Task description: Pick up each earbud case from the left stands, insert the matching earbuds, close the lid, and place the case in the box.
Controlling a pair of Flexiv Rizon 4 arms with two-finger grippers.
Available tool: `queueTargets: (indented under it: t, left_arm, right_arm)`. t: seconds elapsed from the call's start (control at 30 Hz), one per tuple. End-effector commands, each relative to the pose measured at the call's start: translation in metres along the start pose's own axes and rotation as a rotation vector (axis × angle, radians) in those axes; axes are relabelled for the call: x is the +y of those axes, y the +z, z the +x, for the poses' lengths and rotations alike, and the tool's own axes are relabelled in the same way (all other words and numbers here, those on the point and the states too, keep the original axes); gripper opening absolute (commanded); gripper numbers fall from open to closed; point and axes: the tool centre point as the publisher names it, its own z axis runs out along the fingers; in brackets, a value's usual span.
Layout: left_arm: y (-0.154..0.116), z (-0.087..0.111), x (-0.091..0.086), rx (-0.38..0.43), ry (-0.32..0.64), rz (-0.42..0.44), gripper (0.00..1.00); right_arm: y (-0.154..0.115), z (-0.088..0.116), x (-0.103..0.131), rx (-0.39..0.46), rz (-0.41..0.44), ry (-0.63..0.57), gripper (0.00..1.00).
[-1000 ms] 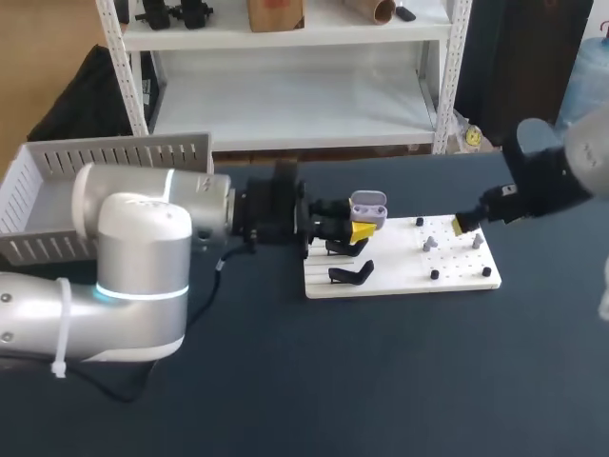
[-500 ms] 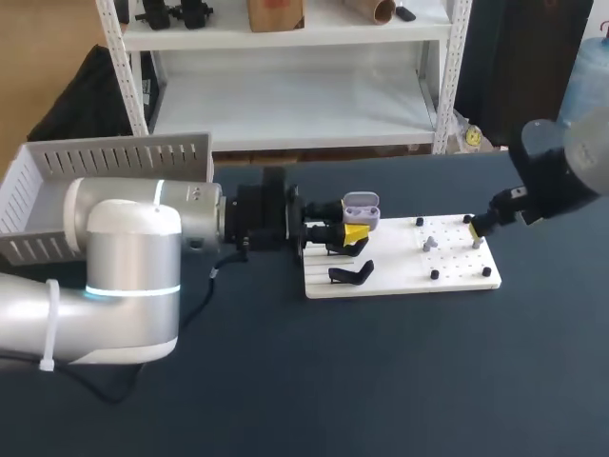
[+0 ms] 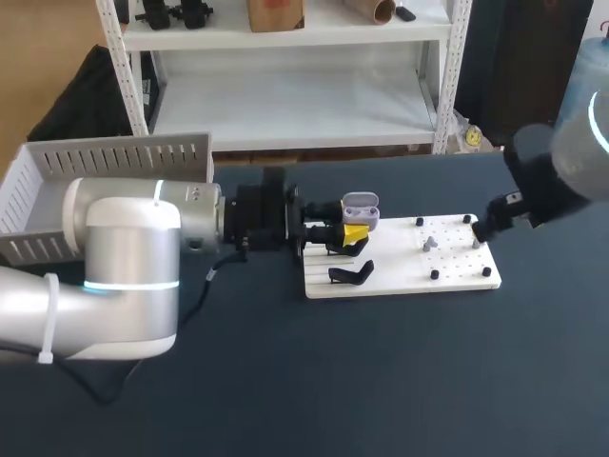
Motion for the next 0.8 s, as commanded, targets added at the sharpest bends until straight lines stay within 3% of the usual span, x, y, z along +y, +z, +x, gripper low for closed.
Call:
queueTargets:
  t: [0.03, 0.2, 0.33, 0.67, 0.8]
  left_arm:
    - [0.000, 0.001, -0.001, -0.003, 0.001, -0.004, 0.00]
    - [0.000, 0.001, -0.001, -0.003, 0.001, -0.004, 0.00]
    - [0.000, 0.001, -0.001, -0.003, 0.001, -0.004, 0.00]
    - [0.000, 0.001, -0.001, -0.003, 0.001, -0.004, 0.00]
    - [0.000, 0.001, -0.001, -0.003, 0.001, -0.004, 0.00]
  right_arm:
    - [0.012, 0.002, -0.003, 0.011, 0.212, -0.070, 1.00]
    - [0.021, 0.004, -0.008, 0.029, 0.275, -0.212, 1.00]
    - [0.028, 0.005, -0.008, 0.062, 0.298, -0.257, 1.00]
    - [0.046, -0.001, -0.004, 0.140, 0.307, -0.210, 1.00]
    - [0.053, -0.007, 0.001, 0.151, 0.302, -0.203, 0.90]
